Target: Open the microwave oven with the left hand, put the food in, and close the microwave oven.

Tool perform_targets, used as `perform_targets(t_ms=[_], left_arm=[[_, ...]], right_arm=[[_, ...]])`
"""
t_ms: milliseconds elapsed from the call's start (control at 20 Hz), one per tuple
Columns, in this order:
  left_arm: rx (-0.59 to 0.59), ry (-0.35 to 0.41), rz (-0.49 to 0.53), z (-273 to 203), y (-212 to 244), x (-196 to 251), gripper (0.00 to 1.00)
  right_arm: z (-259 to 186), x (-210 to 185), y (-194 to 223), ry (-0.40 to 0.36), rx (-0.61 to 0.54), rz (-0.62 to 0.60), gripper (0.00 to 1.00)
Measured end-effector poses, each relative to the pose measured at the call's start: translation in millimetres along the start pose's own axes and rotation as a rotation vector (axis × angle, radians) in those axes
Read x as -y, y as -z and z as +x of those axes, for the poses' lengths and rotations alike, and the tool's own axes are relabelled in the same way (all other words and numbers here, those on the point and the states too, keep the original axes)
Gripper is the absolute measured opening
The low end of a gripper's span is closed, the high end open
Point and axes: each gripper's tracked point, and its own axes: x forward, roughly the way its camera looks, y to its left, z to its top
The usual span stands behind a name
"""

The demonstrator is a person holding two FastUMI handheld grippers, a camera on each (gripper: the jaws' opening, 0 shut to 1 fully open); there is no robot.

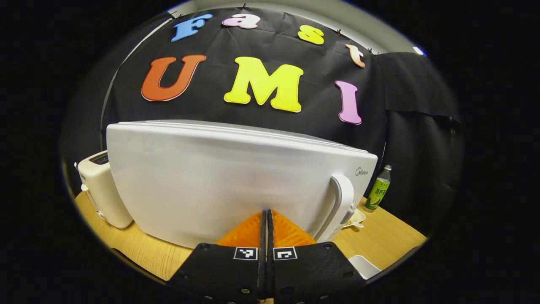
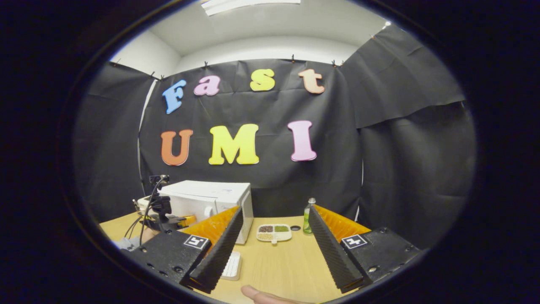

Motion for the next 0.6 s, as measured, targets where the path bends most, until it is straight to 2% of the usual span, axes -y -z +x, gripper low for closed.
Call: perform_targets(t_ms=[50,100,150,200,250,300,350,400,450,500,550,600], left_arm=[[0.006,-0.013,-0.014,1.4,-3.1,-2.0,0.0],[-0.036,-0.011,-0.043,-2.5,0.9,0.5,0.0],[-0.018,-0.013,-0.049,-1.1,-3.9,1.3,0.0],[-0.048,-0.011,-0.045,-1.1,2.0,3.9,0.0],[-0.037,-0.014,-0.034,-1.0,0.2,3.3,0.0],[-0.047,-0.013,-0.024,-0.2,2.5,3.0,0.0],[-0.043,-0.014,-0.017,-0.7,0.4,3.8,0.0],[-0.049,-0.022,-0.003,-1.2,0.3,2.4,0.0],[-0.062,-0.063,0.016,-3.1,1.2,-4.7,0.0],[-0.074,-0.115,0.04,-6.7,1.6,-13.3,0.0],[-0.08,-0.152,0.057,-13.1,1.3,-17.9,0.0],[-0.078,-0.178,0.065,-24.0,-2.9,-19.6,0.01]], right_arm=[[-2.6,-1.0,1.0,-0.002,-0.005,0.009,0.92],[-5.4,-0.8,2.6,-0.002,-0.011,0.019,0.99],[-9.5,-0.8,3.7,0.001,-0.017,0.024,0.92],[-12.3,-0.2,1.7,0.003,-0.014,0.028,0.92],[-16.4,-0.6,-0.2,0.005,-0.011,0.028,0.99],[-19.6,-1.1,0.0,0.009,-0.011,0.024,0.91],[-24.4,-2.1,-1.4,0.012,-0.008,0.021,0.99],[-29.0,-5.1,-4.5,0.012,0.0,0.017,0.99],[-34.5,-7.3,-6.7,0.014,0.002,0.01,0.99],[-38.9,-8.3,-6.8,0.017,0.005,0.004,0.92],[-44.3,-11.1,-9.3,0.016,0.011,0.007,0.99],[-50.4,-14.4,-11.2,0.01,0.017,0.014,0.99]])
